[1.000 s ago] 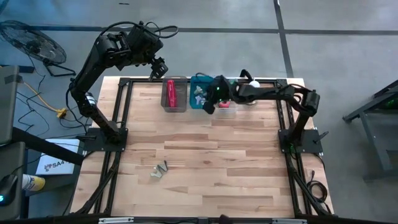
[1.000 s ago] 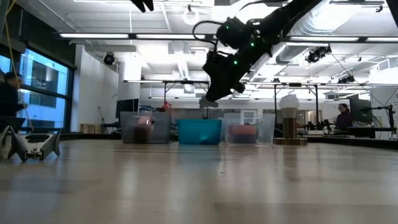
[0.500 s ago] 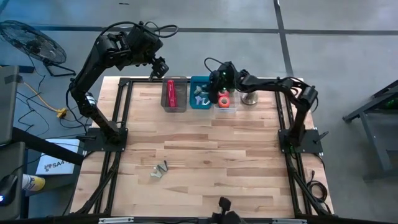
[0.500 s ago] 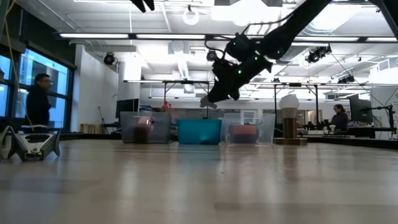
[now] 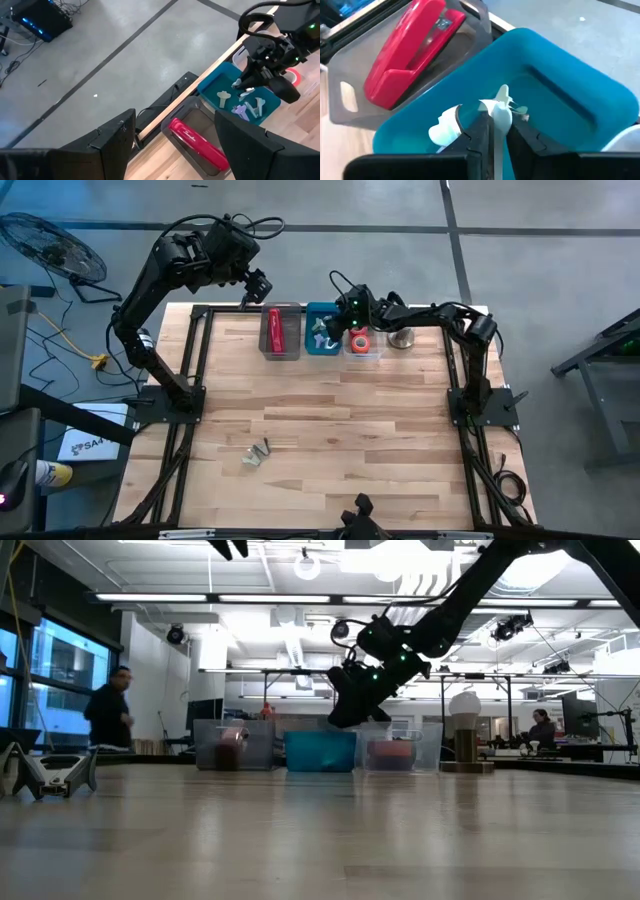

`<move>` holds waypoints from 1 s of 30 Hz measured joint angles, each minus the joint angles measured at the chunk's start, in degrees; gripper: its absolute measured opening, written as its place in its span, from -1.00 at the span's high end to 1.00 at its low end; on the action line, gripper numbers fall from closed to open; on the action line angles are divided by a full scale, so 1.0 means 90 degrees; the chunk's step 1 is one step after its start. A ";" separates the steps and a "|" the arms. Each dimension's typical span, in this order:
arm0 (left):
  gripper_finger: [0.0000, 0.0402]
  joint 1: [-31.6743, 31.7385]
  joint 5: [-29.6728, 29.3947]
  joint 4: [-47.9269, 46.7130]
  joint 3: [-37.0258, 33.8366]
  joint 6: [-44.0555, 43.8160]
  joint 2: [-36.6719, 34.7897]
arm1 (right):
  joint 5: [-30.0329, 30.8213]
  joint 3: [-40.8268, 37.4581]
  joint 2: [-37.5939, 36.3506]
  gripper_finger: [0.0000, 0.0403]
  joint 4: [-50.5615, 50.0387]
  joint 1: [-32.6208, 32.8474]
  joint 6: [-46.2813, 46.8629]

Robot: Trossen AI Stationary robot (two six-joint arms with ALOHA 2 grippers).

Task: Pick and place Stapler, Stapler remover, tape
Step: Put the blue staple remover into the blue bin, then put the gray staple remover into the blue bin

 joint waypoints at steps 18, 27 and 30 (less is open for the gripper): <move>-0.32 -0.0001 0.0019 -0.0012 0.0000 -0.0074 0.0001 | -0.0004 0.0000 0.0007 0.57 0.0038 0.0044 0.0203; -0.32 -0.0002 0.0046 -0.0233 0.0000 -0.0028 0.0001 | -0.0073 0.0000 -0.0144 0.33 -0.0019 0.0061 0.0302; -0.32 0.0000 0.0051 -0.0417 0.0002 -0.0025 0.0002 | -0.0067 0.0000 -0.0350 0.33 -0.0096 0.0067 0.0278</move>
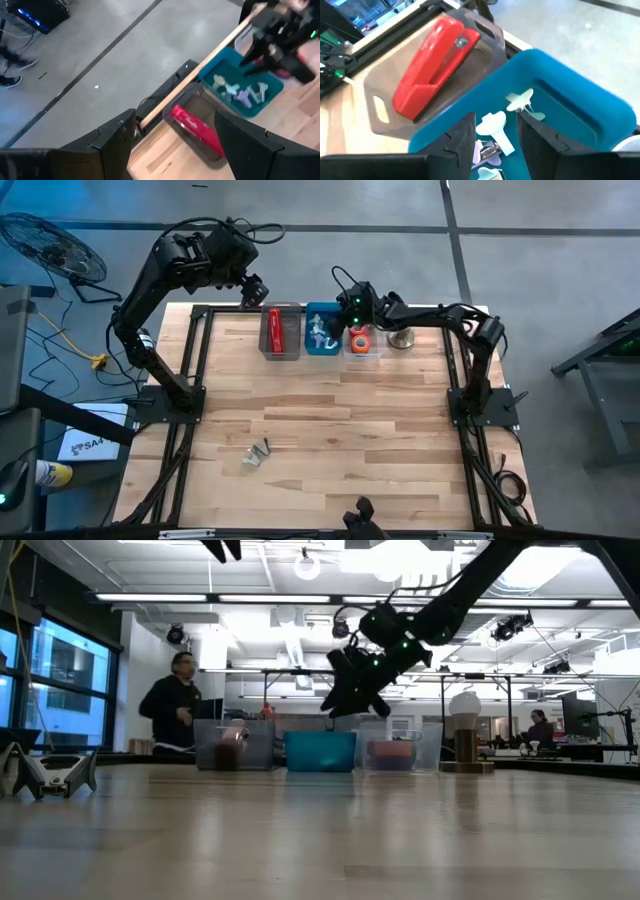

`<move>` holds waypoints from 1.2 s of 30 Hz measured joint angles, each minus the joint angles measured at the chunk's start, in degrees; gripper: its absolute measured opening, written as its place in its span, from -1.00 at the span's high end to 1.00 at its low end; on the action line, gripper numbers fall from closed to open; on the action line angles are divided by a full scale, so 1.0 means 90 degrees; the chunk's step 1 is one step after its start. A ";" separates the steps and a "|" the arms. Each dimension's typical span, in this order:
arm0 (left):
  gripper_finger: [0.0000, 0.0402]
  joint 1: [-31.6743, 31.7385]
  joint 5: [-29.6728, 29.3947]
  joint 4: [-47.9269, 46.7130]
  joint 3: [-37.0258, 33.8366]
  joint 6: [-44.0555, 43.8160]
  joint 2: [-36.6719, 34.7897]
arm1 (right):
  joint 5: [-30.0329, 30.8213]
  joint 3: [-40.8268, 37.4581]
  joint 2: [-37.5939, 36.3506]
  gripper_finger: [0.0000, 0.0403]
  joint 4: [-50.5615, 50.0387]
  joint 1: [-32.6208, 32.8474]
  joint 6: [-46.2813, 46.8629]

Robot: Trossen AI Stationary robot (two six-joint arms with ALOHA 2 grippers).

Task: Pick and place Stapler, Stapler remover, tape
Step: Put the gray staple remover into the blue bin

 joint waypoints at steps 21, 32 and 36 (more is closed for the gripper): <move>-0.32 -0.0234 0.1086 -0.0098 -0.0036 -0.0066 -0.0179 | 0.1591 0.0000 -0.2551 0.33 -0.2529 0.0984 -0.0154; -0.32 -0.1136 0.1173 -0.0103 -0.1812 -0.0219 -0.0630 | 0.3064 0.0002 -0.3713 0.33 -0.4267 0.2297 0.0780; -0.32 -0.1507 0.1175 -0.0105 -0.2900 -0.0554 -0.1024 | 0.3410 0.0002 -0.3953 0.33 -0.4607 0.2836 0.1198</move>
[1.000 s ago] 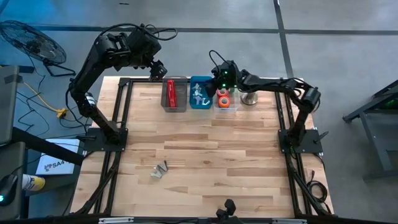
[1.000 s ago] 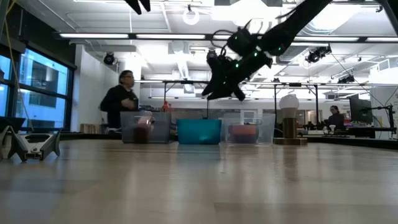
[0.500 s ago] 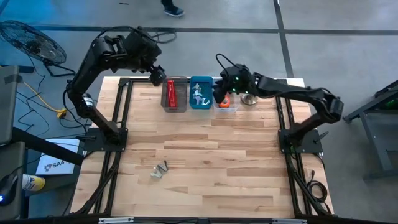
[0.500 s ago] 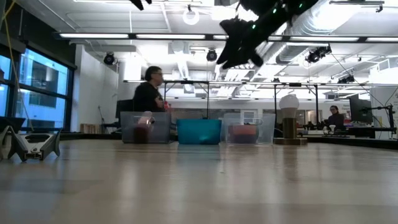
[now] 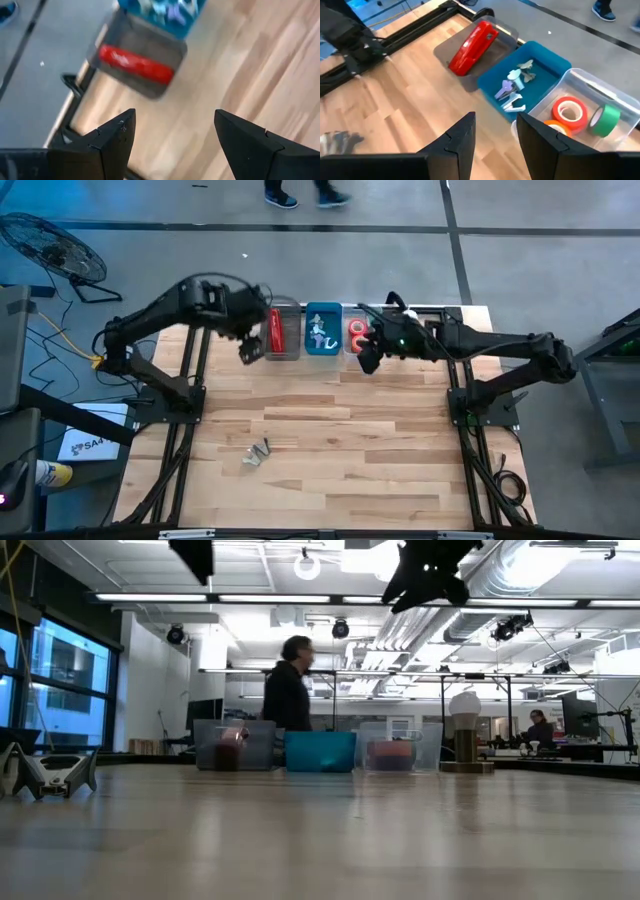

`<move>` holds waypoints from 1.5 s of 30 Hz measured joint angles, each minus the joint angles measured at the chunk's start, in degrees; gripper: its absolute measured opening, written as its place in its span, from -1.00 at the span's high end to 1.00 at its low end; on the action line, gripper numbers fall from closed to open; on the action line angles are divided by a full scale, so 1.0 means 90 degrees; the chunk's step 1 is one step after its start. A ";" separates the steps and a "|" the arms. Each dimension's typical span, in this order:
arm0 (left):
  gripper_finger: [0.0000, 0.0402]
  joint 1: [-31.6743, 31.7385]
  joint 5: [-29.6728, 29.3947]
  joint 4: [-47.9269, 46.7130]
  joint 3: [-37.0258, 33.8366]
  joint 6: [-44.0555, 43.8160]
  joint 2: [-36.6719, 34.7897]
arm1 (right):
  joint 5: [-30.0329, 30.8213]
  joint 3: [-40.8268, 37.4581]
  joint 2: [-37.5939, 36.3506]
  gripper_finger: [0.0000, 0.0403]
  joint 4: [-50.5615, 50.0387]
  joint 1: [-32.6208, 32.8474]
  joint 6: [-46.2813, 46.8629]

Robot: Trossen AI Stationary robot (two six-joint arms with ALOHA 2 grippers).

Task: Pick and place Stapler, Stapler remover, tape
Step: Put the gray staple remover into the blue bin

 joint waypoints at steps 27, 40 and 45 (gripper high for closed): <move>-0.32 -0.3952 0.0225 0.1466 -0.4254 -0.4323 -0.1006 | 0.0573 0.0000 -0.0056 0.33 -0.0106 0.1715 0.0027; -0.32 -0.5682 0.1389 0.4597 -0.6291 -0.3437 -0.1003 | 0.0287 0.0000 -0.0056 0.33 -0.0104 0.1763 -0.0177; -0.26 -0.6000 0.1421 0.5041 -0.6689 -0.3431 -0.0932 | 0.0285 -0.0002 -0.0056 0.33 -0.0099 0.1763 -0.0177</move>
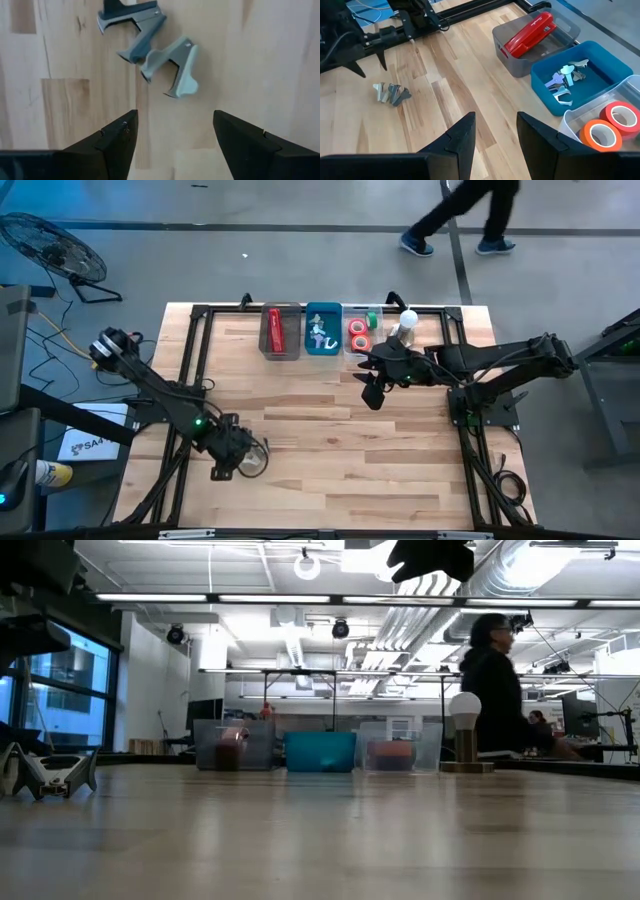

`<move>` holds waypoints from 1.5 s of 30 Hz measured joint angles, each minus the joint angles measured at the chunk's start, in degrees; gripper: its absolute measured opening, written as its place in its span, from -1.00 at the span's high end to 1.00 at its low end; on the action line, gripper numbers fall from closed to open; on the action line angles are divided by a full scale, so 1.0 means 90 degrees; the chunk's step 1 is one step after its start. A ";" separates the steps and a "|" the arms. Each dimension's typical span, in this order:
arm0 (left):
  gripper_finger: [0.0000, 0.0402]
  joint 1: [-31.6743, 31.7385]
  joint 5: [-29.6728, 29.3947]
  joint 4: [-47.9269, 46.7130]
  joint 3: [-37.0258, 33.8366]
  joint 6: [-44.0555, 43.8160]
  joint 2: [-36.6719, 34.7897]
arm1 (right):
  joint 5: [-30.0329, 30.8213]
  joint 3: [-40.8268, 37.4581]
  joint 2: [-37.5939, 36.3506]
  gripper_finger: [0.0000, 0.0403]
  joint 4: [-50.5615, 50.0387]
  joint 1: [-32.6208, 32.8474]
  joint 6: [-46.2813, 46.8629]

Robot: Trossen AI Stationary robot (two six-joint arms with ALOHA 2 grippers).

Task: Pick and place Stapler, Stapler remover, tape
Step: Put the gray staple remover into the blue bin

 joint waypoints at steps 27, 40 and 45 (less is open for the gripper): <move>-0.01 -0.0035 -0.0020 0.0982 -0.0033 0.0947 0.1170 | 0.0002 0.0001 0.0000 0.33 0.0017 0.0000 0.0024; -0.01 -0.0033 0.0114 0.1306 -0.0020 0.0396 0.1170 | 0.0002 0.0000 0.0000 0.33 0.0019 0.0000 0.0168; -0.01 -0.0033 0.0017 0.1264 0.0087 0.0279 0.1170 | 0.0002 0.0002 0.0000 0.33 0.0019 0.0000 0.0170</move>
